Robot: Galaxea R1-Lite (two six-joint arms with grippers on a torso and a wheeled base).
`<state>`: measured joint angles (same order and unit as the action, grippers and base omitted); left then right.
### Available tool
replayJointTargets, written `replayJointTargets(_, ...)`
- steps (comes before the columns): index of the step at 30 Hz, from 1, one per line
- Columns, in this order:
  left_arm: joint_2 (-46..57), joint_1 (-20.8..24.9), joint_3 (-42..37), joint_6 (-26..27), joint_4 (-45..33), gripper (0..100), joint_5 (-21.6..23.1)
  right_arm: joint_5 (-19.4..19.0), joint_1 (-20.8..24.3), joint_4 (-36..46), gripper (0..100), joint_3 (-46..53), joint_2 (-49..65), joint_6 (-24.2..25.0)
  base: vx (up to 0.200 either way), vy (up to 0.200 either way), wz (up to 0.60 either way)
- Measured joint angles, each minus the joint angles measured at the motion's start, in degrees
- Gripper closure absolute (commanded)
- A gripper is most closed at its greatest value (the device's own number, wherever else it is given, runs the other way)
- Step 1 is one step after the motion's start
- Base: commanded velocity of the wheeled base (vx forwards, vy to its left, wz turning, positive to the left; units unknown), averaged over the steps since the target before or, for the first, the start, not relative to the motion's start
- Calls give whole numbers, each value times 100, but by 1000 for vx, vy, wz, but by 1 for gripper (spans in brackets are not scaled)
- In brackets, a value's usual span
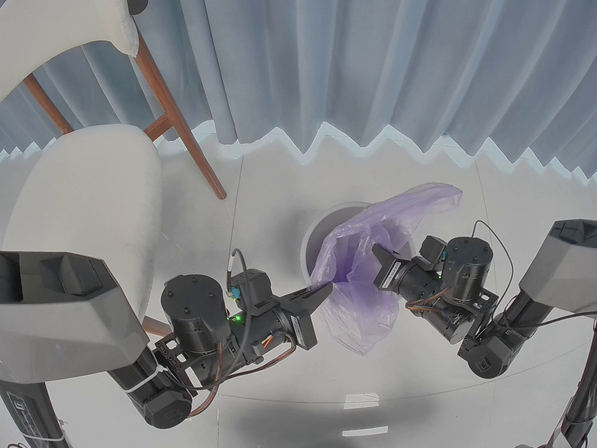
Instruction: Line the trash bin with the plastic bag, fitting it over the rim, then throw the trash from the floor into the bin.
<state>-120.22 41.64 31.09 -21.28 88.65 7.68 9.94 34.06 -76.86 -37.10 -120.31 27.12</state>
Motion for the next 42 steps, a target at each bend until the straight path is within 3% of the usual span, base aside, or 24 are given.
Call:
replayJointTargets(6, -59, -291, 116, 339, 0, 100, -18, -26, -179, 215, 100, -5, 374, -44, 0, 0, 0)
replayJointTargets(21, -485, -670, 614, 355, -24, 100, -468, -408, -758, 606, 100, 121, 980, -235, 0, 0, 0)
replayJointTargets(28, -616, -780, 408, 418, -57, 100, -479, -549, -1053, 597, 100, 127, 879, -272, 0, 0, 0)
replayJointTargets(42, -987, -714, -438, 739, -13, 100, -484, -723, -827, 688, 100, 844, 653, -457, 0, 0, 0)
